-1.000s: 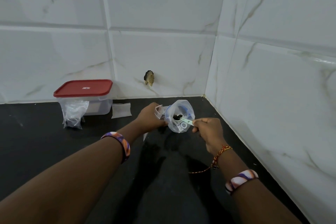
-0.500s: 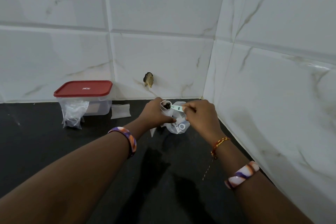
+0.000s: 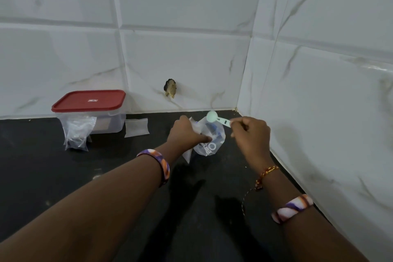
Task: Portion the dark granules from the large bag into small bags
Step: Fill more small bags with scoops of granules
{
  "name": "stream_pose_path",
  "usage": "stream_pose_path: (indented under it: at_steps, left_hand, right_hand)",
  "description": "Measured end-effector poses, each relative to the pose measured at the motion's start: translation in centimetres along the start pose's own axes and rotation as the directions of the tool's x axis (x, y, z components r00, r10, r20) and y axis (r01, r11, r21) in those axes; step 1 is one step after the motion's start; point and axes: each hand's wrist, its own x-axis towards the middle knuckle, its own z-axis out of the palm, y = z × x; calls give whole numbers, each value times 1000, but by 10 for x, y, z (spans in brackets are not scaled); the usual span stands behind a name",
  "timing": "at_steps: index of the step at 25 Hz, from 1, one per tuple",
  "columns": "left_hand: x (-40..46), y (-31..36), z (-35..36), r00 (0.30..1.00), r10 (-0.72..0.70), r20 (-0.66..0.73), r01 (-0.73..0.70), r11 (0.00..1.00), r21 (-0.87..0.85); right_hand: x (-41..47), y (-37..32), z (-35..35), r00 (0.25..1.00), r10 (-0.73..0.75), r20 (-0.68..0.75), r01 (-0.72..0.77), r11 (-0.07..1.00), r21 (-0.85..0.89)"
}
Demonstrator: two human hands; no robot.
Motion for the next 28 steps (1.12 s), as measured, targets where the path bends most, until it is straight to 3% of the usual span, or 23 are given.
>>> stream_pose_path:
  at_steps: [2, 4, 7, 9, 12, 14, 16, 19, 21, 28]
  left_hand:
    - [-1, -4, 9, 997, -75, -23, 75, 997, -15]
    - [1, -5, 9, 982, -155, -107, 145, 985, -96]
    - [8, -8, 4, 963, -209, -167, 175, 964, -201]
    - [13, -7, 2, 967, -195, -165, 160, 966, -205]
    - [19, 0, 2, 957, -218, -191, 161, 948, -273]
    - [28, 10, 2, 945, -239, -222, 141, 913, -383]
    - [34, 24, 6, 972, -141, -187, 49, 903, -426]
    - [34, 39, 20, 987, 159, -38, -163, 950, -265]
    - [34, 39, 30, 979, 204, -21, -204, 957, -207]
    - [42, 23, 21, 980, 15, -197, -56, 978, -202]
  right_hand:
    - [-1, 11, -2, 994, 112, -7, -112, 993, 37]
    - [-4, 20, 4, 994, 106, 30, -106, 994, -18]
    - [-3, 20, 27, 990, -90, 112, 107, 981, -161]
    - [2, 13, 47, 950, -191, 248, 268, 905, -330]
    - [8, 6, 68, 899, -180, 400, 375, 787, -490]
    - [15, 13, 77, 929, -106, 354, 277, 832, -480]
    - [23, 26, 81, 968, 4, 249, 97, 915, -393]
    - [37, 43, 77, 954, 257, 153, -241, 963, -118]
    - [41, 50, 73, 897, 405, 175, -415, 910, 22]
    - [40, 49, 63, 912, 379, 159, -392, 918, 59]
